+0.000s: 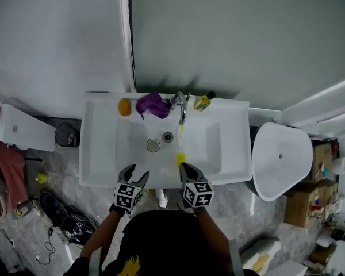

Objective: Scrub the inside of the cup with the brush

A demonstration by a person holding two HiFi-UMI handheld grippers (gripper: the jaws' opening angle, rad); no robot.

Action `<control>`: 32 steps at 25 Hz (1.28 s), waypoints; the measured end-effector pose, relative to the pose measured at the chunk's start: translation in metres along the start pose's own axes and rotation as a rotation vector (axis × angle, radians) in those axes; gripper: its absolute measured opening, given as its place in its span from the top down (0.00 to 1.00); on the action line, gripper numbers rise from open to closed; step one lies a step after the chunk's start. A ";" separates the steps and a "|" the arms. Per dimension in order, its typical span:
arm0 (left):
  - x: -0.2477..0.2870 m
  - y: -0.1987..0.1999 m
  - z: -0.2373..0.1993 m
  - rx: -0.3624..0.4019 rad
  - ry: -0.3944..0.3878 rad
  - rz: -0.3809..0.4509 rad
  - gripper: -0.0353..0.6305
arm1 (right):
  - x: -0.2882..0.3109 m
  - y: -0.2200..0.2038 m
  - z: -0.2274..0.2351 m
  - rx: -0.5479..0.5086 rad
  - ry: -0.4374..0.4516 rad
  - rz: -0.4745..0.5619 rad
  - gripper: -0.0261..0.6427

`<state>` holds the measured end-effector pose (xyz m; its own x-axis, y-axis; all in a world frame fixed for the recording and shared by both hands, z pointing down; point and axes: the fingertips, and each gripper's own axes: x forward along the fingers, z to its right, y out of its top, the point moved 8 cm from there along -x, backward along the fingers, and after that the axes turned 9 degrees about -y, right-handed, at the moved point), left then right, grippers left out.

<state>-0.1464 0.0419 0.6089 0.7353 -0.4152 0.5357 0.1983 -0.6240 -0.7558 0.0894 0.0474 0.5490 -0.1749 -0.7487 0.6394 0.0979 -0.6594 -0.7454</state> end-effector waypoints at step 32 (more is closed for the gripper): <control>-0.093 -0.038 0.193 0.041 0.253 0.262 0.92 | -0.166 -0.076 0.070 -0.074 0.119 0.118 0.92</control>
<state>-0.0970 0.2315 0.5153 0.5821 -0.7113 0.3940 0.0540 -0.4497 -0.8915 0.1794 0.2170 0.5126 -0.2818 -0.8046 0.5227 0.0534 -0.5571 -0.8287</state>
